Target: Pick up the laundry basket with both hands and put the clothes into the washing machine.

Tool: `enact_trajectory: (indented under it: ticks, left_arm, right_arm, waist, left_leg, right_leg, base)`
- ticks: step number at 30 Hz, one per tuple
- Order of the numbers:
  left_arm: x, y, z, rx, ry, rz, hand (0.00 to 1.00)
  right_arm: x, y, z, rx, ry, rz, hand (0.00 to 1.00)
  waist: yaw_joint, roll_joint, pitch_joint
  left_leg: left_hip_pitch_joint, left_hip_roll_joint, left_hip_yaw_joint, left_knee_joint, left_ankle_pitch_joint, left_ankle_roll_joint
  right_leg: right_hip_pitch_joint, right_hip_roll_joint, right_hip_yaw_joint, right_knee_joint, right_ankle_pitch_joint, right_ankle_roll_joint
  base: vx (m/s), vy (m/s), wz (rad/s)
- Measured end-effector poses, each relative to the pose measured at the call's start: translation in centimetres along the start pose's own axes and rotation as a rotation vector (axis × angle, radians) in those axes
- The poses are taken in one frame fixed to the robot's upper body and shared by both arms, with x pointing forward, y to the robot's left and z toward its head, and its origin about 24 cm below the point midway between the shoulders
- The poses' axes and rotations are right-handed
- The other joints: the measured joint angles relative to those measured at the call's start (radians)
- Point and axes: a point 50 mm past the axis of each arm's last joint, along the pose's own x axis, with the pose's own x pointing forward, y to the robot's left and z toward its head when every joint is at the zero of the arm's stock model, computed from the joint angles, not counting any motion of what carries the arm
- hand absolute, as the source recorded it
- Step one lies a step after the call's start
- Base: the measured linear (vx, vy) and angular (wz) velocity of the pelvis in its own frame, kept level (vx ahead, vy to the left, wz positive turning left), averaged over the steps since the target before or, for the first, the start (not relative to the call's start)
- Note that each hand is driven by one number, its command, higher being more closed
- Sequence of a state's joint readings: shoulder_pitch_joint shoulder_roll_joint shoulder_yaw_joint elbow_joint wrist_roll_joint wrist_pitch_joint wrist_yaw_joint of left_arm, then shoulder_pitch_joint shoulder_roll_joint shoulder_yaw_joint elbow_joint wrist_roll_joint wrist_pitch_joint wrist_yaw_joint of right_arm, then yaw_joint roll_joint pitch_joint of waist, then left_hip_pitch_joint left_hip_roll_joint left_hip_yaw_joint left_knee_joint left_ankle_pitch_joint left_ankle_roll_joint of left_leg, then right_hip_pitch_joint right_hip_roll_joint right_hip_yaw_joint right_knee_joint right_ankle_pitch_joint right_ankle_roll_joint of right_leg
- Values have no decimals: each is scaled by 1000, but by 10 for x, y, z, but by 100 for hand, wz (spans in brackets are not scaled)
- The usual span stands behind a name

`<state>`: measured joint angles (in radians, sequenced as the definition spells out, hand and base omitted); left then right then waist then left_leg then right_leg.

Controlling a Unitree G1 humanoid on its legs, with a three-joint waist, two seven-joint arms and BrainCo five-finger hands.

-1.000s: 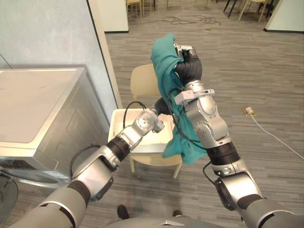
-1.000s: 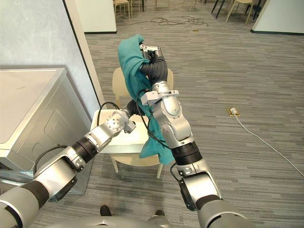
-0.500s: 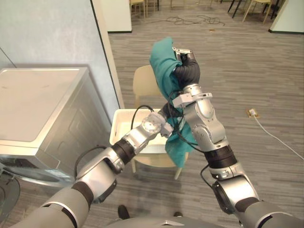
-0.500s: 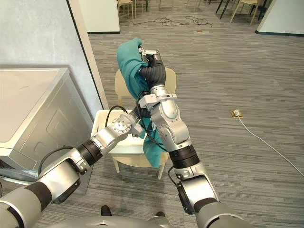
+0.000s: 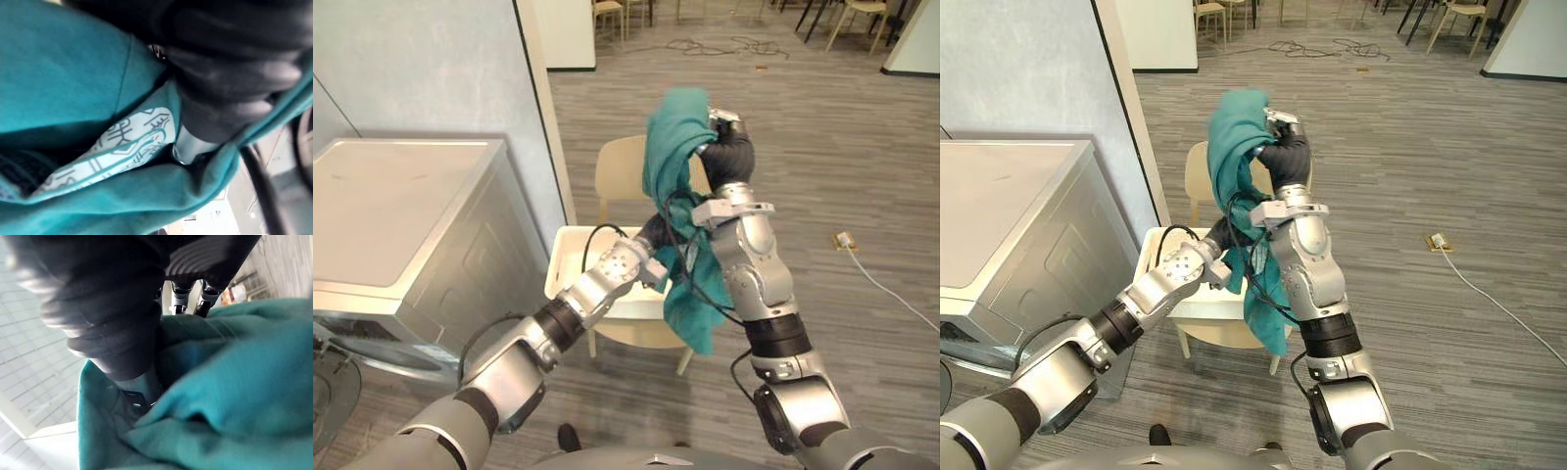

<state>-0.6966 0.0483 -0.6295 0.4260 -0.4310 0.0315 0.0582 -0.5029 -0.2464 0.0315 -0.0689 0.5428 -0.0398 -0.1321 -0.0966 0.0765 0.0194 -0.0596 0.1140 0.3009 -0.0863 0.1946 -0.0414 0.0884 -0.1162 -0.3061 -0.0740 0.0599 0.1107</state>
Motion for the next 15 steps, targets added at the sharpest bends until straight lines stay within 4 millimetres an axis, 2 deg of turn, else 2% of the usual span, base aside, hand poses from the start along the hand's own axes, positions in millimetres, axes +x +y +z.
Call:
enact_trajectory:
  ticks: [3,5,7,10,15]
  left_arm:
    - [-10,15,6,-30,-47,51,100]
    - [-24,34,8,-73,-83,127,100]
    - [-32,41,6,-100,-98,165,100]
    - [-62,66,-5,-154,-109,289,100]
    - [-104,89,-25,-220,-94,458,100]
  right_arm:
    - [-7,-22,3,-10,-7,-97,0]
    - [-17,-44,9,-22,-27,-186,0]
    - [-23,-52,16,-30,-54,-218,0]
    - [-43,-74,33,-69,-111,-302,0]
    - [-78,-105,36,-128,-88,-438,0]
  waist:
    - [2,1,0]
    - [5,1,-1]
    - [6,2,-1]
    - [6,4,-3]
    - [6,4,-3]
  left_leg:
    - [1,0,-4,0,2,1]
    - [1,-1,-10,0,4,2]
    - [1,-1,-13,0,4,2]
    - [1,-1,-17,0,4,1]
    - [1,-1,-18,0,4,1]
  right_leg:
    - [1,0,-4,6,-2,0]
    - [-1,-1,-6,16,-12,0]
    - [-1,-2,-8,21,-17,-3]
    - [-1,-2,-9,24,-20,-5]
    - [-1,-3,-10,21,-22,-6]
  base:
    - [-29,9,5]
    - [-46,13,6]
    - [-25,7,5]
    - [-6,2,1]
    - [0,0,0]
